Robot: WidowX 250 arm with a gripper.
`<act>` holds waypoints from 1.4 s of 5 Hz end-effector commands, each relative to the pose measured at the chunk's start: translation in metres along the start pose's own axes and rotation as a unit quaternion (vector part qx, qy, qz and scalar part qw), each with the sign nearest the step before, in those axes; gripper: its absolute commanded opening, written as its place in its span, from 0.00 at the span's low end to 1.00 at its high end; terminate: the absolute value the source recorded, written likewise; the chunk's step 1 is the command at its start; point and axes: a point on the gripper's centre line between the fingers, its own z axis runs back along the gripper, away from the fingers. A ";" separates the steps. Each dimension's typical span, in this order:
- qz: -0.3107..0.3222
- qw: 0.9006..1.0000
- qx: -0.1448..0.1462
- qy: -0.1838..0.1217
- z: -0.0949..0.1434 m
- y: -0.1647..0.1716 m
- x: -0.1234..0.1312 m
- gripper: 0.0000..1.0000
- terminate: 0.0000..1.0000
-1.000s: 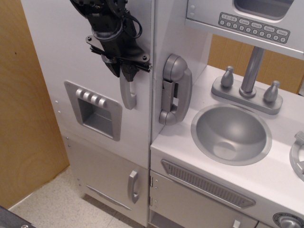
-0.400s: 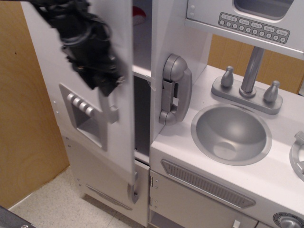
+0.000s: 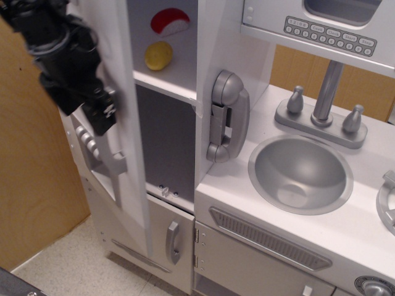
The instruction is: Open fridge
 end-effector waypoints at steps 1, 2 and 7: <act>-0.023 0.999 0.030 -0.002 0.003 -0.008 -0.030 1.00 0.00; -0.031 0.999 0.030 0.010 -0.008 -0.026 -0.052 1.00 0.00; -0.030 0.999 -0.014 0.015 -0.047 -0.129 0.019 1.00 0.00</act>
